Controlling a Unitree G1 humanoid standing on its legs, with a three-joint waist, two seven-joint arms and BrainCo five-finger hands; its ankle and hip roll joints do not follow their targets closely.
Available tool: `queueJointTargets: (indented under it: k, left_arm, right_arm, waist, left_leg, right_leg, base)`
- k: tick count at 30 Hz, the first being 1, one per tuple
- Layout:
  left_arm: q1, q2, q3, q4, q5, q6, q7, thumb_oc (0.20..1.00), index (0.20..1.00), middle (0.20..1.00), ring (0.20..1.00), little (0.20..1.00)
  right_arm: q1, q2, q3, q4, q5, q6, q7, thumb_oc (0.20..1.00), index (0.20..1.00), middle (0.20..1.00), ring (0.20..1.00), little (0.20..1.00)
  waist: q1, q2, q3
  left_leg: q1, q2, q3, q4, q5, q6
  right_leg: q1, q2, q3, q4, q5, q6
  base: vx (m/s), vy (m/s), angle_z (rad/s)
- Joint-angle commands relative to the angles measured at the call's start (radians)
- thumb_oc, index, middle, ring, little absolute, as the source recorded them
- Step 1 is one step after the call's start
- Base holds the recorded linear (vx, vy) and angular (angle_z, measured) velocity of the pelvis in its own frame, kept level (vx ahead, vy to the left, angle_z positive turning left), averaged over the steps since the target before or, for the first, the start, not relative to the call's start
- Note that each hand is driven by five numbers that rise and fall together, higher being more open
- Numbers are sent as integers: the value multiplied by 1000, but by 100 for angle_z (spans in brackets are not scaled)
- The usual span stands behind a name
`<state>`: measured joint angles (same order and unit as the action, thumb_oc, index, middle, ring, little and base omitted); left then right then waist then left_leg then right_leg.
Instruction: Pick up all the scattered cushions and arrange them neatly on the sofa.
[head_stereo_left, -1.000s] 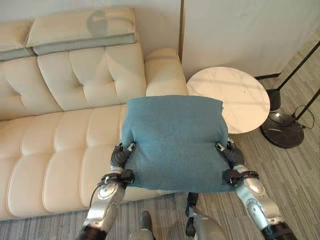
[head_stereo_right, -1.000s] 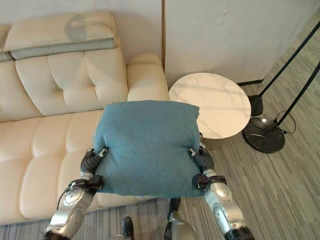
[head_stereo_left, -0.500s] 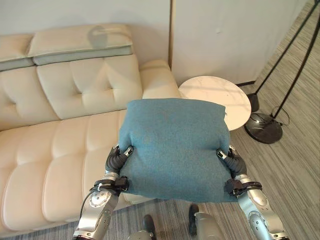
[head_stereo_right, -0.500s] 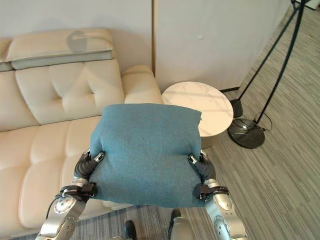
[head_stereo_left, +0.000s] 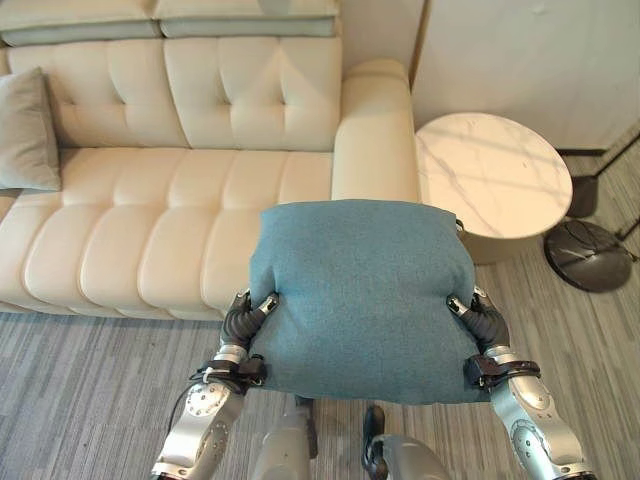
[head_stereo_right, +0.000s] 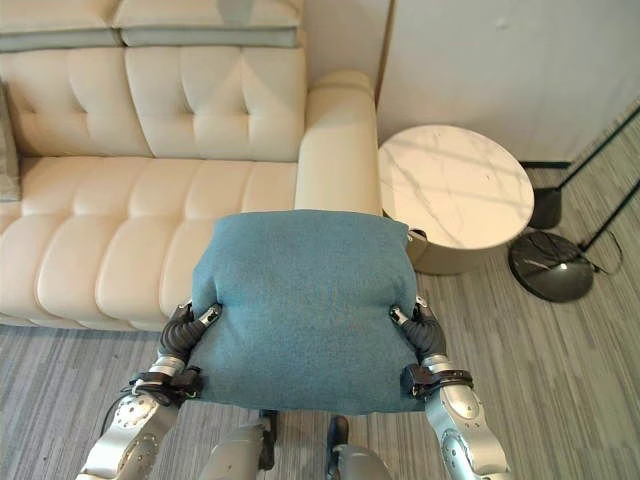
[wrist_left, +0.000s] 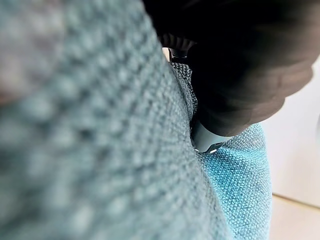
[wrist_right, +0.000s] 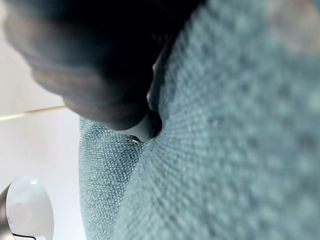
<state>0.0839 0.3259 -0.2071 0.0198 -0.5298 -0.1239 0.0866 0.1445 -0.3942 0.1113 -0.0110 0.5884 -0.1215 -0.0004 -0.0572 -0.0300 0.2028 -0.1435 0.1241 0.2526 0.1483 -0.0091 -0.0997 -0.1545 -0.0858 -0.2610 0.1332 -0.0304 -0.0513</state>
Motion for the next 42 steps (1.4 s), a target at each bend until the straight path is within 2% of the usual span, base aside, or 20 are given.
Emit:
queueJointTargets:
  k: [1, 2, 6, 13, 15, 18, 19, 20, 22, 23, 26, 28, 29, 32, 37, 38, 39, 40, 41, 42]
  left_arm:
    - [-78, -4, -31, -138, 1, -90, -67, 200, 200, 200, 200, 200]
    - [-66, -1, -27, -134, -1, -84, -72, 200, 200, 200, 200, 200]
    - [-43, 6, -13, -140, 6, -78, -79, 200, 200, 200, 200, 200]
    - [-5, 28, 34, -154, 22, -75, -80, 200, 200, 200, 200, 200]
    - [1, 35, 50, -157, 25, -79, -75, 200, 200, 200, 200, 200]
    - [10, 45, 66, -154, 26, -83, -75, 200, 200, 200, 200, 200]
    - [11, 52, 74, -157, 27, -83, -76, 200, 200, 200, 200, 200]
    - [10, 56, 77, -156, 26, -83, -74, 200, 200, 200, 200, 200]
    - [-3, 61, 70, -150, 27, -84, -70, 200, 200, 200, 200, 200]
    - [-11, 62, 62, -147, 28, -86, -77, 200, 200, 200, 200, 200]
    - [-17, 66, 51, -149, 32, -91, -79, 200, 200, 200, 200, 200]
    - [-32, 56, 43, -139, 33, -91, -79, 200, 200, 200, 200, 200]
    - [-39, 51, 42, -133, 35, -92, -81, 200, 200, 200, 200, 200]
    - [-50, 34, 36, -115, 54, -97, -84, 200, 200, 200, 200, 200]
    - [-41, 22, 28, -109, 64, -99, -91, 200, 200, 200, 200, 200]
    - [-12, 17, 25, -114, 63, -95, -107, 200, 200, 200, 200, 200]
    - [-9, 17, 20, -112, 64, -95, -106, 200, 200, 200, 200, 200]
    - [-14, 20, 14, -110, 63, -95, -103, 200, 200, 200, 200, 200]
    - [-21, 19, 16, -111, 46, -95, -101, 200, 200, 200, 200, 200]
    - [-21, 19, 16, -110, 46, -95, -101, 200, 200, 200, 200, 200]
  right_arm:
    - [-44, 45, 10, -155, -6, -91, 66, 200, 200, 200, 200, 200]
    - [-38, 45, 8, -158, -7, -82, 66, 200, 200, 200, 200, 200]
    - [-39, 47, 12, -163, -15, -71, 75, 200, 200, 200, 200, 200]
    - [-53, 72, 42, -159, -18, -54, 94, 200, 200, 200, 200, 200]
    - [-66, 79, 50, -158, -14, -52, 99, 200, 200, 200, 200, 200]
    - [-84, 96, 68, -163, -11, -53, 106, 200, 200, 200, 200, 200]
    - [-84, 106, 65, -173, -11, -55, 113, 200, 200, 200, 200, 200]
    - [-82, 109, 63, -176, -5, -56, 114, 200, 200, 200, 200, 200]
    - [-79, 111, 57, -177, -7, -63, 107, 200, 200, 200, 200, 200]
    - [-75, 108, 46, -180, 0, -67, 109, 200, 200, 200, 200, 200]
    - [-81, 102, 48, -180, 14, -69, 111, 200, 200, 200, 200, 200]
    - [-81, 95, 41, -184, 28, -73, 117, 200, 200, 200, 200, 200]
    - [-80, 94, 39, -187, 31, -71, 121, 200, 200, 200, 200, 200]
    - [-67, 87, 35, -191, 29, -76, 129, 200, 200, 200, 200, 200]
    - [-30, 78, 18, -196, 35, -75, 142, 200, 200, 200, 200, 200]
    - [-5, 80, 17, -212, 54, -69, 161, 200, 200, 200, 200, 200]
    - [-2, 76, 14, -209, 53, -74, 161, 200, 200, 200, 200, 200]
    - [-10, 65, 13, -200, 46, -76, 154, 200, 200, 200, 200, 200]
    - [-23, 44, 5, -203, 47, -89, 142, 200, 200, 200, 200, 200]
    - [-23, 45, 5, -203, 47, -89, 142, 200, 200, 200, 200, 200]
  waist:
    - [-12, -3, -65]
    - [-15, 4, -69]
    - [-8, 5, -75]
    - [18, -7, -75]
    - [30, -16, -67]
    - [49, -17, -65]
    - [54, -12, -61]
    - [53, -7, -57]
    - [39, 5, -45]
    - [19, 23, -34]
    - [-2, 29, -16]
    - [-29, 26, -7]
    - [-37, 18, -8]
    - [-61, 20, -17]
    - [-94, 17, -50]
    - [-101, 26, -72]
    - [-104, 33, -79]
    - [-108, 27, -77]
    - [-105, 8, -60]
    - [-107, 4, -63]
  left_leg:
    - [-4, 30, 70, -44, -11, -1]
    - [8, 27, 66, -75, 0, -9]
    - [25, 6, 44, -103, 0, -6]
    - [21, -37, 30, -78, -53, 26]
    - [-12, -57, 26, -44, -53, 45]
    - [-43, -92, 2, -13, -87, 75]
    - [-40, -116, -13, -13, -98, 96]
    - [-31, -124, -25, -20, -101, 104]
    - [-10, -137, -51, -32, -105, 115]
    - [33, -148, -74, -57, -113, 114]
    - [81, -167, -101, -64, -133, 113]
    - [133, -195, -135, -71, -162, 109]
    - [153, -212, -146, -72, -173, 107]
    - [227, -219, -178, -84, -210, 91]
    - [316, -211, -229, -84, -238, 79]
    - [351, -181, -226, -63, -224, 45]
    - [340, -164, -217, -19, -184, 20]
    - [275, -150, -196, 114, -97, -23]
    - [157, -88, -126, 360, -6, -43]
    - [152, -92, -126, 360, -2, -42]
  right_leg:
    - [91, -19, -19, -91, -64, 144]
    - [106, -26, -43, -97, -59, 146]
    - [132, -48, -67, -95, -57, 155]
    - [144, -92, -48, -96, -34, 186]
    - [123, -111, -40, -95, -6, 189]
    - [102, -147, -16, -66, 0, 206]
    - [77, -175, 0, 21, 19, 204]
    - [55, -178, 17, 77, 24, 199]
    - [-5, -147, 68, 173, 25, 188]
    - [-75, -78, 111, 194, -15, 170]
    - [-153, -45, 101, 142, 8, 168]
    - [-197, -12, 86, 77, 44, 185]
    - [-217, -3, 71, 32, 63, 197]
    - [-217, 11, -18, -72, 91, 209]
    - [-247, -7, -36, -65, 143, 212]
    - [-201, -2, -39, -71, 131, 190]
    - [-182, 5, -34, -67, 127, 180]
    - [-158, -1, -33, -66, 127, 168]
    - [-113, 7, -21, -60, 98, 132]
    - [-116, 3, -21, -62, 100, 132]
  base:
    - [146, 111, 99]
    - [64, 98, 136]
    - [81, 116, 54]
    - [72, 174, 11]
    - [-12, 246, -13]
    - [66, 321, -9]
    - [133, 344, -2]
    - [141, 343, 1]
    - [196, 248, 29]
    - [306, 223, 50]
    - [284, 119, 63]
    - [314, 60, 48]
    - [398, 39, 71]
    - [398, -20, 46]
    - [464, -118, 48]
    - [474, -162, 45]
    - [528, -235, 40]
    - [333, -278, 39]
    - [202, -226, 27]
    - [319, -213, 17]
